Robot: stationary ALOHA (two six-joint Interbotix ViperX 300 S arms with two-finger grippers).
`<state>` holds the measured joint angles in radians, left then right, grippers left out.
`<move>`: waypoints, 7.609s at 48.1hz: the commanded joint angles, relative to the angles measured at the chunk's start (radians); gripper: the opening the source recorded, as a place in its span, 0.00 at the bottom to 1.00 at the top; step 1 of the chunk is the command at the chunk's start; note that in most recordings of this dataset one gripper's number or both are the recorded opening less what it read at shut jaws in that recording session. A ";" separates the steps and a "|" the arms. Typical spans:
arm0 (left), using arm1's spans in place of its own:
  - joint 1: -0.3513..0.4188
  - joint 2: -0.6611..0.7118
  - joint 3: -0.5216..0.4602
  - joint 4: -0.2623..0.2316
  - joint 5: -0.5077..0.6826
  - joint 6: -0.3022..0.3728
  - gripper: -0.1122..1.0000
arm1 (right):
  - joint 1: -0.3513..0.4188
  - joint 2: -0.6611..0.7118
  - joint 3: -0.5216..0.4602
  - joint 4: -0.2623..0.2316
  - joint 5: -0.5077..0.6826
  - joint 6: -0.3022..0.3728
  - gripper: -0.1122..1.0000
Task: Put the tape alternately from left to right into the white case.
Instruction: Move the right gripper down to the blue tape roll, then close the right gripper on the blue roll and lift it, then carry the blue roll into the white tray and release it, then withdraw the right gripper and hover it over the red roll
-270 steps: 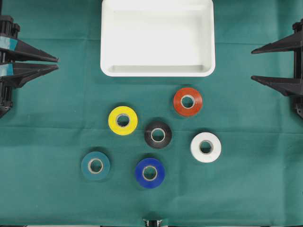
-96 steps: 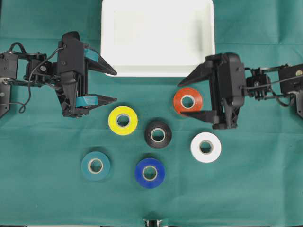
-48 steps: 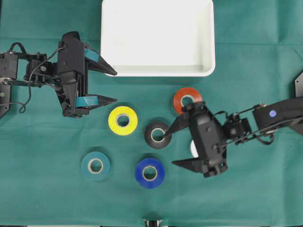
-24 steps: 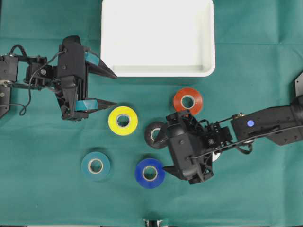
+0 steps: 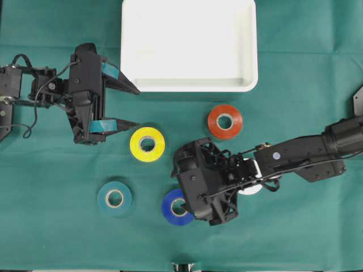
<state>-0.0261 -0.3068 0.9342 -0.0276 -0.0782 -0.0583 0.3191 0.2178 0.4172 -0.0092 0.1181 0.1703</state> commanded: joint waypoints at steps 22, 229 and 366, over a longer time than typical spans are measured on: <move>-0.003 -0.008 -0.006 0.000 -0.003 0.000 0.95 | 0.009 0.071 -0.098 -0.002 0.089 0.052 0.87; -0.012 -0.008 0.018 0.000 -0.003 -0.002 0.95 | -0.601 -0.061 -0.023 -0.245 0.216 0.078 0.12; -0.012 -0.008 0.017 0.000 -0.003 -0.002 0.95 | -0.222 -0.196 0.132 -0.241 0.115 0.080 0.82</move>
<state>-0.0353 -0.3068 0.9618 -0.0261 -0.0767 -0.0583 0.0890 0.0598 0.5492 -0.2516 0.2408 0.2485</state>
